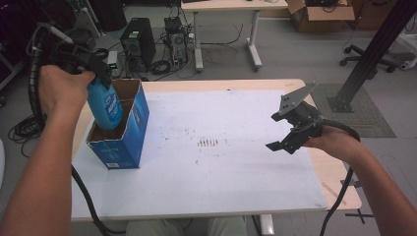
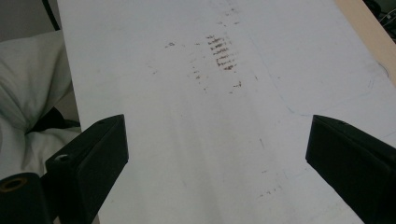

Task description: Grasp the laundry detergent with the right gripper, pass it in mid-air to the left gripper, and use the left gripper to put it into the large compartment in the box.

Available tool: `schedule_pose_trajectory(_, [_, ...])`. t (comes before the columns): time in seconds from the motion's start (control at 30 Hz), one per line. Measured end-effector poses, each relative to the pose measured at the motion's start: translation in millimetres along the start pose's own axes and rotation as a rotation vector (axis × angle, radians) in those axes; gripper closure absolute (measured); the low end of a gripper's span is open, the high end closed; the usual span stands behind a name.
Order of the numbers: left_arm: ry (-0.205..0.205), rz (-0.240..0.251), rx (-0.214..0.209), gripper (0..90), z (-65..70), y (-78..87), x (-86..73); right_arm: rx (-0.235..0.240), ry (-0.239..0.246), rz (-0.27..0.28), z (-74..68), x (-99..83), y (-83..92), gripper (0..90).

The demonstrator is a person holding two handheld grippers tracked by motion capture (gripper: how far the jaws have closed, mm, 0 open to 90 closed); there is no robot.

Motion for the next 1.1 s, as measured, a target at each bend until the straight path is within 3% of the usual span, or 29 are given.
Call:
schedule_pose_trajectory(0.37, [-0.004, -0.013, -0.017, 37.9, 0.9, -43.8, -9.8, 0.008, -0.010, -0.012, 0.7, -6.1, -5.6, 5.7])
schedule_pose_trajectory(1.1, [-0.015, -0.022, -0.039, 37.9, 4.6, -104.4, -23.3, 0.006, -0.036, -0.029, 2.0, -15.8, -7.0, 6.5])
Point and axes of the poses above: each handheld gripper's, and its own axes: y roughly backward along the jaws, x roughly out of its top, z roughly to its right, the point moved 9 cm from there along -y, roughly forward along the jaws, and after that the axes turned 3 degrees about x, right-handed, at the moved point
